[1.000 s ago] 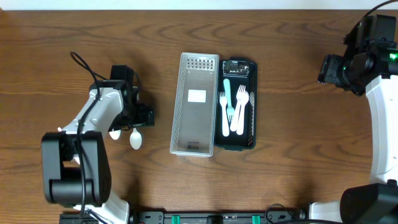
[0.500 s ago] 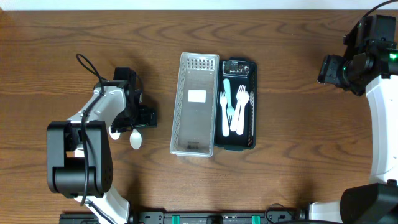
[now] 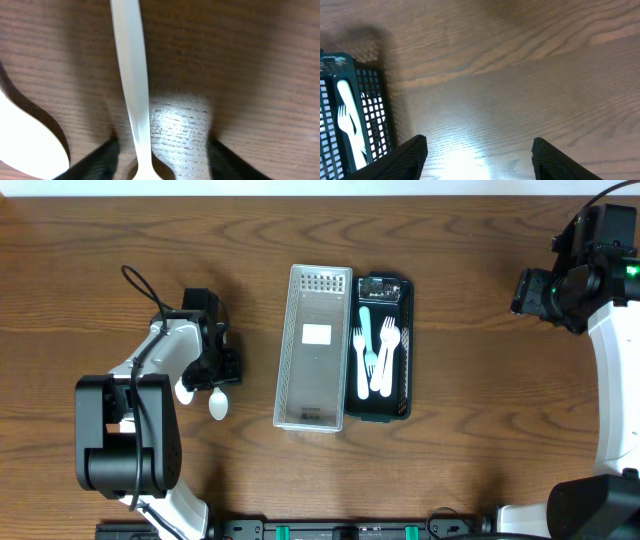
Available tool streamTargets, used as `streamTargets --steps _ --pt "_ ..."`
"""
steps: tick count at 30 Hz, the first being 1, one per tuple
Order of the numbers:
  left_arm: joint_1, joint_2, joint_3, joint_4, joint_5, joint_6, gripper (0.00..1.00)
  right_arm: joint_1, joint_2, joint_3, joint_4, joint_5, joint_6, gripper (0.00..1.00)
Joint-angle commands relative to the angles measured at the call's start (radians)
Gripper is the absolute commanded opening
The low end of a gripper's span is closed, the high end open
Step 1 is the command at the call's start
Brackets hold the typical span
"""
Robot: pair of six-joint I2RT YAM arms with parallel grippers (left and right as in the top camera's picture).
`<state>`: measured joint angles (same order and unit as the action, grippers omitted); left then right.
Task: Pack container
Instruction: 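Lower left gripper onto a white spoon and grasp it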
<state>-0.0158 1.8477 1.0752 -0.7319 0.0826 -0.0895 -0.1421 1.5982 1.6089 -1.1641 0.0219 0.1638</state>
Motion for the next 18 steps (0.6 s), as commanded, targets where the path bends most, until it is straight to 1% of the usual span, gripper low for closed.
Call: streamTargets --steps 1,4,9,12,14,18 --pt "0.0 0.023 -0.028 0.002 0.034 0.003 0.46 -0.001 0.003 -0.005 -0.006 0.0 -0.016 0.7" --pt "-0.001 0.023 -0.028 0.002 0.034 0.002 0.35 -0.001 0.003 -0.005 -0.007 0.0 -0.016 0.7" --pt "-0.001 0.023 -0.028 0.002 0.034 0.003 0.26 -0.001 0.003 -0.007 -0.007 0.0 -0.016 0.7" --pt "-0.001 0.023 -0.028 0.005 0.034 0.003 0.14 -0.001 0.003 -0.007 -0.007 0.0 -0.016 0.7" --pt "-0.001 0.023 -0.028 0.008 0.034 0.003 0.09 -0.001 0.003 -0.007 -0.007 0.0 -0.016 0.7" --pt "-0.001 0.022 -0.028 0.008 0.034 0.003 0.06 -0.001 0.003 -0.007 -0.006 0.0 -0.016 0.7"
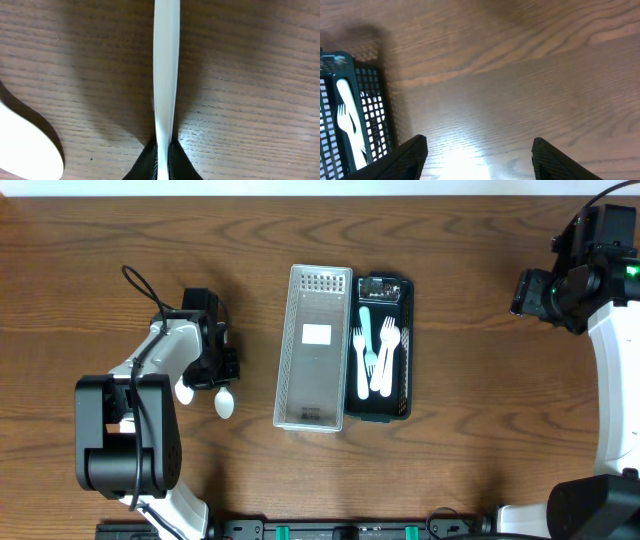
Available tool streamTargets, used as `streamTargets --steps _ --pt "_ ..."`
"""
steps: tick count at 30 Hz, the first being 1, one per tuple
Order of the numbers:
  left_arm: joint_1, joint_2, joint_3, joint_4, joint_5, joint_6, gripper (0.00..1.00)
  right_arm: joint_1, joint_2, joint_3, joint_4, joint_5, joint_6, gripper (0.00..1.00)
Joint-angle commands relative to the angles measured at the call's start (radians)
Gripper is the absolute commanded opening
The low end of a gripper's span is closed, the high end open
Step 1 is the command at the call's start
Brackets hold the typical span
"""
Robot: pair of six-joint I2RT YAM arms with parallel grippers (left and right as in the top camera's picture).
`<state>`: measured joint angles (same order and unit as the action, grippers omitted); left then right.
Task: Pack container
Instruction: 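Lower left gripper onto a white spoon and grasp it, then carry the spoon into the clear basket and release it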
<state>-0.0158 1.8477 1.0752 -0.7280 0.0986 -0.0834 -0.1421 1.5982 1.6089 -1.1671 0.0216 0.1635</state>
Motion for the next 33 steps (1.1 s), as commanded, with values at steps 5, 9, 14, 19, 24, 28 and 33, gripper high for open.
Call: streamTargets --steps 5,9,14,19,24,28,33 --pt "-0.002 -0.001 0.004 -0.037 0.018 -0.003 0.06 -0.001 0.003 -0.007 -0.003 0.001 -0.015 0.7" --pt "-0.014 -0.072 0.103 -0.134 0.018 -0.004 0.06 -0.001 0.003 -0.007 -0.002 0.001 -0.015 0.71" --pt "-0.103 -0.217 0.254 -0.254 0.018 -0.003 0.06 -0.001 0.003 -0.007 0.0 0.001 -0.015 0.7" --pt "-0.265 -0.344 0.299 -0.232 0.018 -0.006 0.06 -0.001 0.003 -0.007 0.0 0.001 -0.015 0.7" --pt "-0.404 -0.343 0.287 -0.174 0.013 -0.081 0.06 -0.001 0.003 -0.007 0.001 0.001 -0.015 0.7" --pt "-0.464 -0.277 0.267 -0.108 0.014 -0.098 0.06 -0.001 0.003 -0.007 0.002 0.001 -0.015 0.7" --pt "-0.499 -0.157 0.267 -0.08 0.014 -0.098 0.07 -0.001 0.003 -0.007 0.0 0.0 -0.015 0.7"
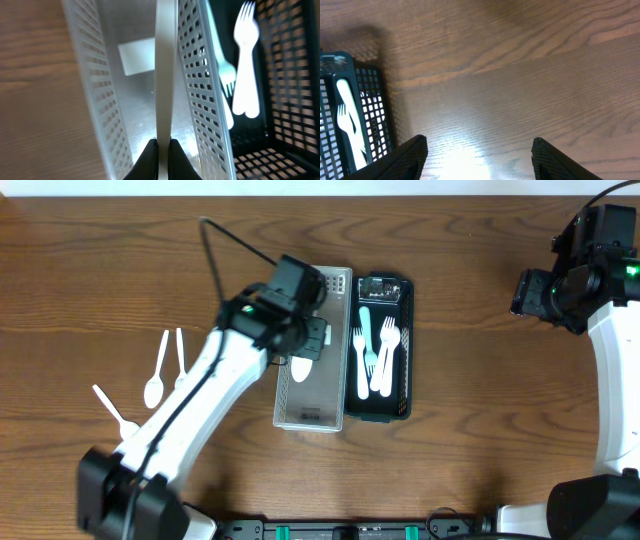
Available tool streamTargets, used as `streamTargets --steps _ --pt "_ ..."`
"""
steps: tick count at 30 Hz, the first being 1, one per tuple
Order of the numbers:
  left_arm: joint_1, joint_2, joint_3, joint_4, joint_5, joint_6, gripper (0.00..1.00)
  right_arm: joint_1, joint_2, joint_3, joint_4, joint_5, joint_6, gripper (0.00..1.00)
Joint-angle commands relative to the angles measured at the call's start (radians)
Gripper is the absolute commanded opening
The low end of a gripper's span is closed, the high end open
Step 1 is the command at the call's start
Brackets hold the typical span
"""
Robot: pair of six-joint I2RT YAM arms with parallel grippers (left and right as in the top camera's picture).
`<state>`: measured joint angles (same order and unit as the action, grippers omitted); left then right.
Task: Pack container
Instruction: 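Carry the spoon into the clear basket and release it, then move left gripper back to the spoons and grasp another white spoon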
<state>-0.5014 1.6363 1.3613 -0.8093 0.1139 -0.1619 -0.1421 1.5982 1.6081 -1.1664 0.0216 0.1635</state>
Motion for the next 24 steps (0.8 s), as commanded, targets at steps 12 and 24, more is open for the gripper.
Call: streamTargets --steps 12,24 --pt "-0.017 0.029 0.054 -0.055 -0.014 0.046 0.5 -0.001 0.003 -0.006 -0.001 0.0 -0.015 0.7" --pt "0.377 -0.185 0.076 -0.212 -0.174 0.059 0.93 -0.001 0.003 -0.006 0.0 0.0 -0.015 0.7"
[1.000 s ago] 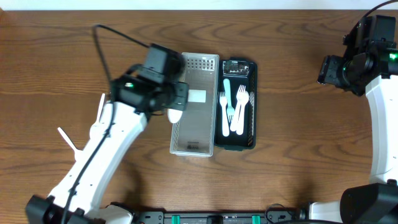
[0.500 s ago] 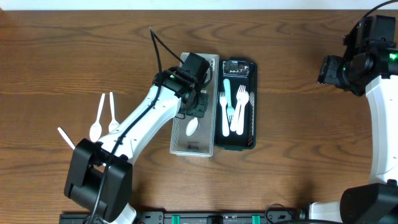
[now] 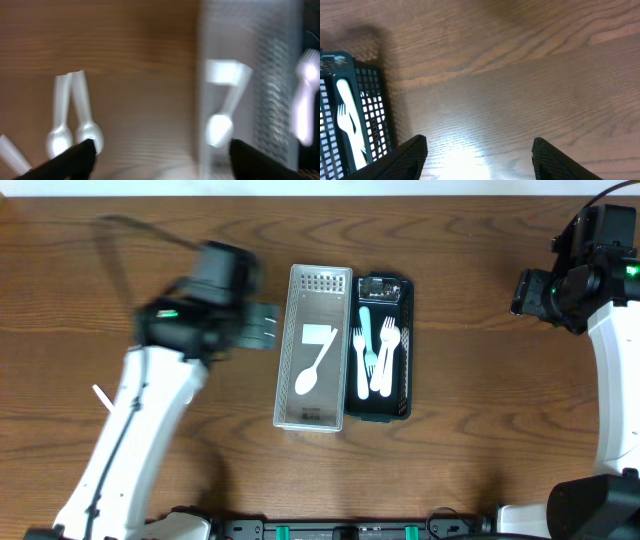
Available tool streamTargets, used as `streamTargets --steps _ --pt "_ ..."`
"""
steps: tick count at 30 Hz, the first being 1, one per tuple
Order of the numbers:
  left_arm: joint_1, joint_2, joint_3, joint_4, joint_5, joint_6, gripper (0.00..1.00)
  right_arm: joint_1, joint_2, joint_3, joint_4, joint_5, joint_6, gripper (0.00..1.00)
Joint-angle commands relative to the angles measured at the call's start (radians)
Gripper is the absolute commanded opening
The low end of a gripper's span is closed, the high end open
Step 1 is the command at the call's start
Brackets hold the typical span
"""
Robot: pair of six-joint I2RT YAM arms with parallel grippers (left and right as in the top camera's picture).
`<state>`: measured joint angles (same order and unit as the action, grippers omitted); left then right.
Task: Pack container
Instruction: 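Move left gripper back to the spoons and grasp another white spoon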
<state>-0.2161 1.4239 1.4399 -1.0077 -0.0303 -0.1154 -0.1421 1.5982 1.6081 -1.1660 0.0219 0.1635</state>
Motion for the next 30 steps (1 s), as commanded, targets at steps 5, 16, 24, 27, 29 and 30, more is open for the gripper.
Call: streamTargets --steps 5,16,24,27,29,30 --pt "0.254 0.115 -0.044 -0.009 -0.01 0.065 0.95 -0.001 0.003 -0.006 0.004 0.0 -0.015 0.7" --pt "0.373 0.409 -0.064 0.04 0.103 0.168 0.96 -0.001 0.003 -0.006 0.006 0.0 -0.023 0.71" --pt "0.377 0.514 -0.064 0.082 0.102 0.175 0.96 -0.002 0.003 -0.006 0.007 0.001 -0.031 0.71" --pt "0.377 0.544 -0.064 0.088 0.102 0.175 0.96 -0.002 0.003 -0.006 0.007 0.001 -0.031 0.71" --pt "0.377 0.563 -0.064 0.094 0.102 0.175 0.96 -0.002 0.003 -0.006 0.007 0.001 -0.031 0.7" --pt "0.377 0.573 -0.064 0.097 0.102 0.175 0.96 -0.002 0.003 -0.006 0.007 0.001 -0.031 0.71"
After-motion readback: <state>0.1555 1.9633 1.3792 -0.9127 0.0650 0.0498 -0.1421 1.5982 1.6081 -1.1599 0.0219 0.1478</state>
